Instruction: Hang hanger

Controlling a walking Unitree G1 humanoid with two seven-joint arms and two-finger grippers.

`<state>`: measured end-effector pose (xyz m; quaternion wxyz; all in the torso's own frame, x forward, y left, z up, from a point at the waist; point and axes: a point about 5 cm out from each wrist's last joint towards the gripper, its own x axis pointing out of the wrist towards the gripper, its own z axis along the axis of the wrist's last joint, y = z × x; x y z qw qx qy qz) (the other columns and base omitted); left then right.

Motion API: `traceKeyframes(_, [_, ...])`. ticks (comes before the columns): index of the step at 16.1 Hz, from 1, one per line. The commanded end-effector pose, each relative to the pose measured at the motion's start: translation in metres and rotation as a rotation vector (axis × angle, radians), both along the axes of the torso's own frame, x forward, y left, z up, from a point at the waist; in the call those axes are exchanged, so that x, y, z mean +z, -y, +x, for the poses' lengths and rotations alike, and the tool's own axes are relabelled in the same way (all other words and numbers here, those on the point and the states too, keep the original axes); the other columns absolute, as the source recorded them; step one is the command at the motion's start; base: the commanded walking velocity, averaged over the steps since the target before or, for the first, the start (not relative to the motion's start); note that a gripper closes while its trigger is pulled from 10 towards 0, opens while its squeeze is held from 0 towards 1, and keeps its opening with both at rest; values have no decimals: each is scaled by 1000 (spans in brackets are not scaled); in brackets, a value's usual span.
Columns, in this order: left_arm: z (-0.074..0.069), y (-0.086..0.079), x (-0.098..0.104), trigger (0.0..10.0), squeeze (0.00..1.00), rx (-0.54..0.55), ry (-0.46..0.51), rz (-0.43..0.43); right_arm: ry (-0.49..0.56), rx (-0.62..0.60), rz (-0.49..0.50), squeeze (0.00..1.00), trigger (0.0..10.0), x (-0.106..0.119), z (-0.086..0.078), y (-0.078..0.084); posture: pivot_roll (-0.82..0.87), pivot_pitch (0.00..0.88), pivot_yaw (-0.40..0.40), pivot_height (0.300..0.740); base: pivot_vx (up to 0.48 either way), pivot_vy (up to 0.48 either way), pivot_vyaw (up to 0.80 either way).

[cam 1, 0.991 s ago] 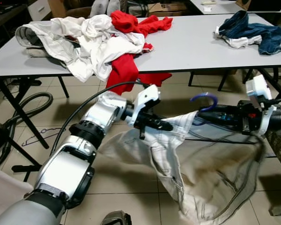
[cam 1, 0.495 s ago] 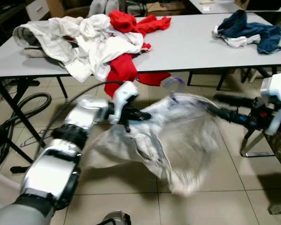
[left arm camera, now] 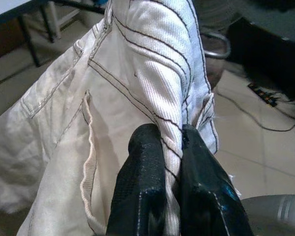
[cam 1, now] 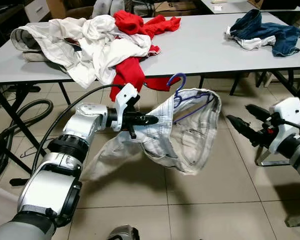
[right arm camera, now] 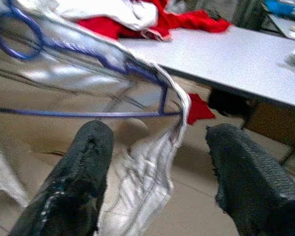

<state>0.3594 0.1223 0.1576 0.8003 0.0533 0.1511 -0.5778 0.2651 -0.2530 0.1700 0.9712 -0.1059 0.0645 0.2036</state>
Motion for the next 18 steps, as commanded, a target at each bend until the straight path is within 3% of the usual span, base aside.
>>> traceKeyframes(1, [1,2,17,0,0,-46,47,-67,-6,-23,-18,1000,10000,-5,0,2,-39,0,76,740,0,0,0])
traceKeyframes(6, [-9,1,29,0,0,-185,52,-149,-10,-71,-71,1000,10000,-5,0,13,-36,0,68,740,0,0,0])
traceKeyframes(7, [-11,0,30,0,0,-210,49,-148,-10,-48,-66,722,10000,-3,-2,14,-37,0,69,740,0,0,0])
traceKeyframes(8, [-11,-1,30,0,0,-216,49,-148,-19,-4,-50,0,10000,-2,-5,12,-38,0,70,740,0,0,0])
traceKeyframes(11, [-12,-2,33,0,0,-234,45,-158,-68,75,-32,0,10000,-7,-9,7,-41,0,74,740,0,0,0])
traceKeyframes(12, [-12,-1,34,0,0,-238,45,-159,-80,72,-29,0,4118,-9,-8,8,-40,0,73,740,0,0,0])
traceKeyframes(13, [-12,-2,35,0,0,-244,44,-161,-88,64,-27,0,0,-12,-6,9,-39,0,73,740,0,0,0])
traceKeyframes(18, [-14,-4,38,0,0,-265,33,-170,-88,1,8,0,0,-12,3,17,-35,0,68,740,0,0,0])
